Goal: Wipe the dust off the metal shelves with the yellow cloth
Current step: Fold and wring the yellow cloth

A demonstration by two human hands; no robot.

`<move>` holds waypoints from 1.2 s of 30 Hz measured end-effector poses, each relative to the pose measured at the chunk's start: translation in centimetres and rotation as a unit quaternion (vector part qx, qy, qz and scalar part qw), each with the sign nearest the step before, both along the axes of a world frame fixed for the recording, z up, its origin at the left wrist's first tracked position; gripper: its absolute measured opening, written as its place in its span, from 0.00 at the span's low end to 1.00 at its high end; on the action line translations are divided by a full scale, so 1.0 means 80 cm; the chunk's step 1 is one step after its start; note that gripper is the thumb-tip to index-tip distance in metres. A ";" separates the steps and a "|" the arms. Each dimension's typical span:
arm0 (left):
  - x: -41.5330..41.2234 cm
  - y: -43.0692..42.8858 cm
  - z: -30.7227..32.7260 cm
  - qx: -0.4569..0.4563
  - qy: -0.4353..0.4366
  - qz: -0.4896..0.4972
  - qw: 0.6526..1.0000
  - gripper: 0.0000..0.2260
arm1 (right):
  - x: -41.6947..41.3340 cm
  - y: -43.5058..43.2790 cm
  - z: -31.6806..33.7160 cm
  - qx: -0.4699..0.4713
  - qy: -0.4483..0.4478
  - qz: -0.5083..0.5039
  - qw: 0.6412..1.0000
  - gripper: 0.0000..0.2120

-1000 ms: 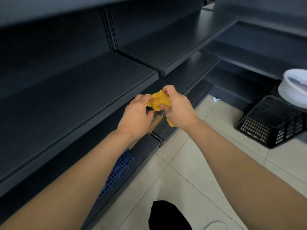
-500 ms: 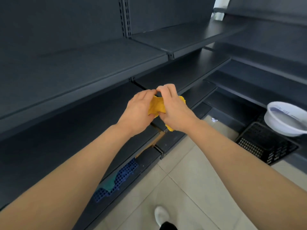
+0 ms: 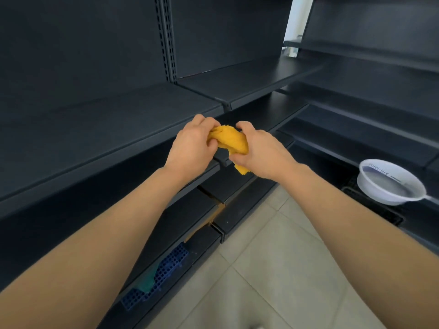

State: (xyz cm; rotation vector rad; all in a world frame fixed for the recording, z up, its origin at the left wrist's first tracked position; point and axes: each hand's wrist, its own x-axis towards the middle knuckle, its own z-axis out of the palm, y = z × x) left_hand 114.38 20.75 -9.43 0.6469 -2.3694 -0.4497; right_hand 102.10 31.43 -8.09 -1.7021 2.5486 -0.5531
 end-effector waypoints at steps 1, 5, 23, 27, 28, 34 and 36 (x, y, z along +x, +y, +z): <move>-0.016 -0.001 0.003 -0.005 0.001 0.004 1.000 0.10 | -0.018 -0.002 0.004 -0.008 0.026 -0.002 1.000 0.23; -0.092 -0.006 0.017 -0.047 -0.007 0.023 0.999 0.11 | -0.096 -0.012 0.022 -0.047 0.142 -0.008 0.989 0.12; -0.358 -0.036 0.068 -0.133 -0.025 -0.055 0.989 0.16 | -0.336 -0.015 0.075 -0.056 0.256 -0.064 0.963 0.19; -0.412 -0.040 0.073 -0.144 -0.019 -0.092 0.985 0.15 | -0.376 -0.007 0.075 -0.053 0.276 -0.101 0.954 0.20; -0.426 -0.039 0.072 -0.146 -0.017 -0.102 0.984 0.15 | -0.386 -0.004 0.073 -0.056 0.279 -0.113 0.952 0.20; -0.507 -0.020 0.060 -0.138 -0.035 -0.153 0.978 0.17 | -0.454 0.024 0.051 -0.060 0.266 -0.157 0.949 0.18; -0.541 -0.008 0.056 -0.134 -0.042 -0.168 0.976 0.17 | -0.483 0.039 0.046 -0.059 0.263 -0.168 0.948 0.19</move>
